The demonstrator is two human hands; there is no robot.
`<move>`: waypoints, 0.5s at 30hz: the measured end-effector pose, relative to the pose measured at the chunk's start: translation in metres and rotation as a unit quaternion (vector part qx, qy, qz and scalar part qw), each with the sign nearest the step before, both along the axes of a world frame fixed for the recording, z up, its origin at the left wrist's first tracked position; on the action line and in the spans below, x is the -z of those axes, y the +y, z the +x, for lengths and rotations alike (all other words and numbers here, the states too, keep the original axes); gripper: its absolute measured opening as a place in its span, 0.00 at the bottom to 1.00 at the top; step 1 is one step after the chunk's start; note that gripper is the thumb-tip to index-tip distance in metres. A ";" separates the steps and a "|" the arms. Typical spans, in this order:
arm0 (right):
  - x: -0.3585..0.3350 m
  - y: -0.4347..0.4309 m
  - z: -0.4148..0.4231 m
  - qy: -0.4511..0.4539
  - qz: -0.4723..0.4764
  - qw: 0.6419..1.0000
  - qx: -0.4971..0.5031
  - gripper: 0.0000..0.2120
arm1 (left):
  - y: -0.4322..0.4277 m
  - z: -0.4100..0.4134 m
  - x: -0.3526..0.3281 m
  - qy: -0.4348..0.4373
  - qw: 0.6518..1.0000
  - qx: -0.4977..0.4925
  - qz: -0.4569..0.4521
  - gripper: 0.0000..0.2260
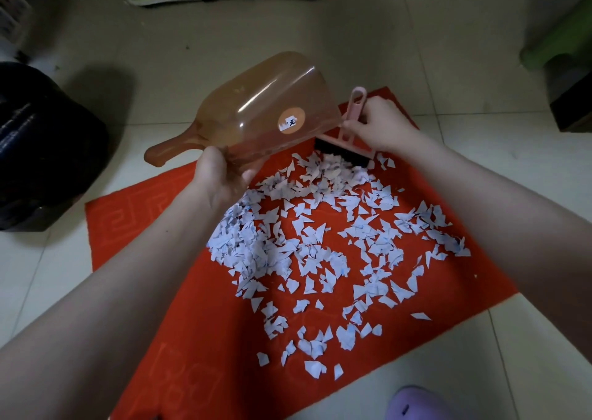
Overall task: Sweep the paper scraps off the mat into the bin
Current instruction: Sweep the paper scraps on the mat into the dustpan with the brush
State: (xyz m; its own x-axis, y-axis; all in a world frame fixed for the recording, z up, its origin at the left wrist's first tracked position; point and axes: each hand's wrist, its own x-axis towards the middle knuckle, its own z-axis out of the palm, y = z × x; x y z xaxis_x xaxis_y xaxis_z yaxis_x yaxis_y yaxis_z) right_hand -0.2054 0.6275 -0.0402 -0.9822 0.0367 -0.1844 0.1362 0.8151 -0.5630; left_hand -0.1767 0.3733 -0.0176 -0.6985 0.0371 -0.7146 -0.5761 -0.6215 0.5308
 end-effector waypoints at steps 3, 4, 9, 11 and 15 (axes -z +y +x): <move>-0.015 0.010 0.005 0.012 -0.056 0.998 0.006 0.10 | -0.002 0.000 -0.002 -0.003 1.000 -0.014 0.007 0.12; -0.020 0.014 0.005 0.021 -0.062 0.998 0.016 0.11 | -0.003 0.000 -0.002 -0.004 1.000 -0.015 0.007 0.12; -0.012 0.025 0.001 0.032 -0.027 0.995 0.089 0.13 | -0.004 0.001 -0.002 -0.006 1.000 -0.018 0.011 0.12; 0.000 0.021 0.007 0.038 0.013 0.995 0.096 0.14 | -0.003 0.002 -0.002 -0.007 1.000 -0.018 0.011 0.12; 0.009 0.008 0.022 0.017 0.044 0.999 0.018 0.11 | 0.002 0.004 -0.005 -0.002 1.000 -0.005 0.005 0.13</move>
State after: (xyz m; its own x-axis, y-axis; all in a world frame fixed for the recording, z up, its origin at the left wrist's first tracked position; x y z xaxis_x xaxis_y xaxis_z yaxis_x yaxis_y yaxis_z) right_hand -0.1829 0.6353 -0.0487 -0.9857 0.0866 -0.1445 0.1477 0.8570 -0.4938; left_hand -0.1724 0.3748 -0.0127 -0.6957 0.0369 -0.7174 -0.5718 -0.6331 0.5218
